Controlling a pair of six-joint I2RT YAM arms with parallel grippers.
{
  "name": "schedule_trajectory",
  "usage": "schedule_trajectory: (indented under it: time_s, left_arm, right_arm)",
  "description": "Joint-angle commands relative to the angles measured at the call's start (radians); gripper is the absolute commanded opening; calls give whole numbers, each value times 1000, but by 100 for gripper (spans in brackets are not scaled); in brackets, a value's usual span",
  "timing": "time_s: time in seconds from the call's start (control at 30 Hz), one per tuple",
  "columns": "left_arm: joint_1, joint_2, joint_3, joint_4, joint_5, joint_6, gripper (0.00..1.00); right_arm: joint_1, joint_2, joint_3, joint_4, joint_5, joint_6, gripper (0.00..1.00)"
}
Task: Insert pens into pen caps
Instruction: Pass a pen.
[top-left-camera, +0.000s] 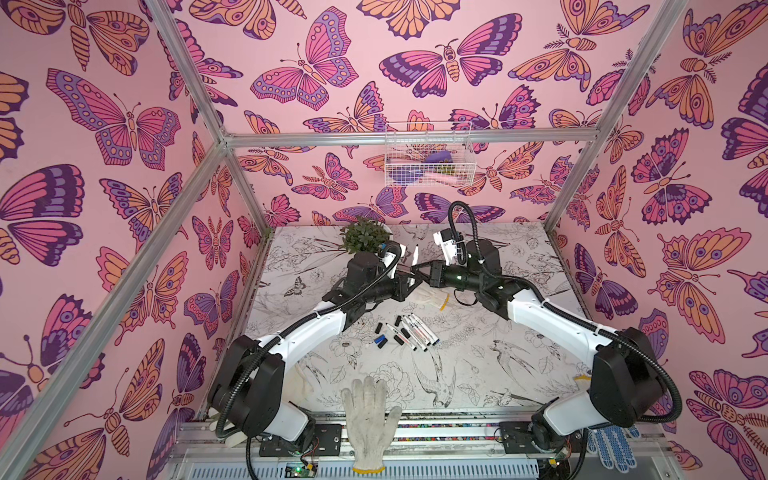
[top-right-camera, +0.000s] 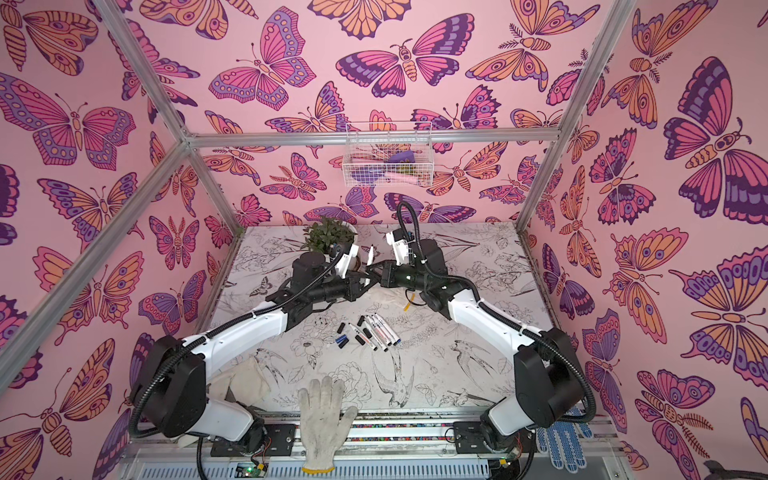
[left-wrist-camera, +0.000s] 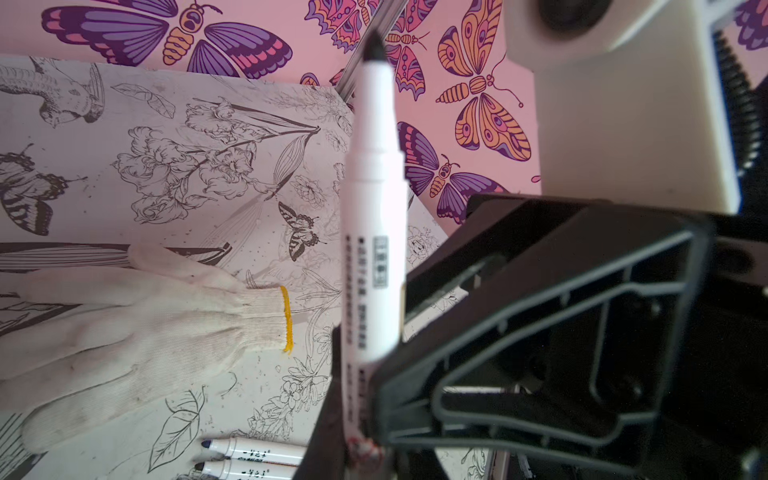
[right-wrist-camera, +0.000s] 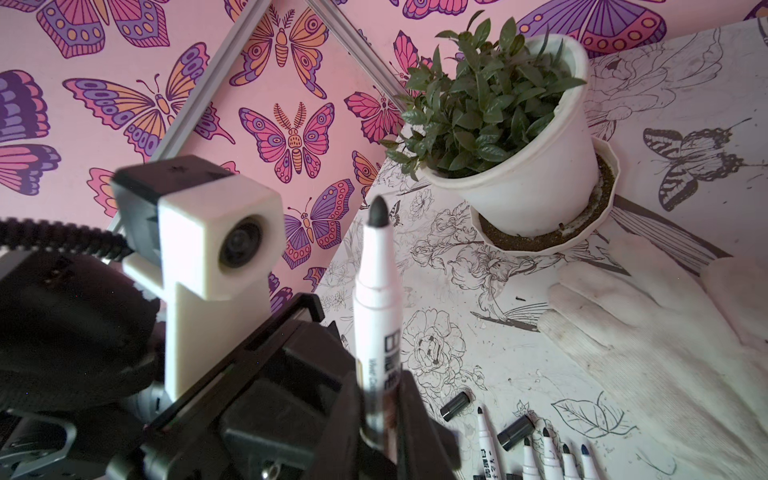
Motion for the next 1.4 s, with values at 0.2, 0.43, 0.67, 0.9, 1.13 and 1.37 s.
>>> schedule_trajectory:
  time_s: [0.2,0.43,0.67,0.9,1.13,1.37]
  left_arm:
    - [16,-93,-89,-65,-117,48,0]
    - [59,-331,-311,-194,-308,26,0]
    - [77,-477,-446,-221,-260,32,0]
    - [57,-466,-419,-221,-253,44,0]
    - [-2,-402,-346,-213,-255,82,0]
    - [-31,-363,-303,-197,-262,108,0]
  right_arm:
    - [-8,-78,23,-139,37,-79,46]
    - [54,-71,74,-490,134,-402,49]
    - [98,20,75,-282,39,-275,48]
    - [116,57,113,-167,-77,-193,48]
    - [155,158,202,-231,-141,-237,49]
    - [159,183,222,-247,-144,-245,43]
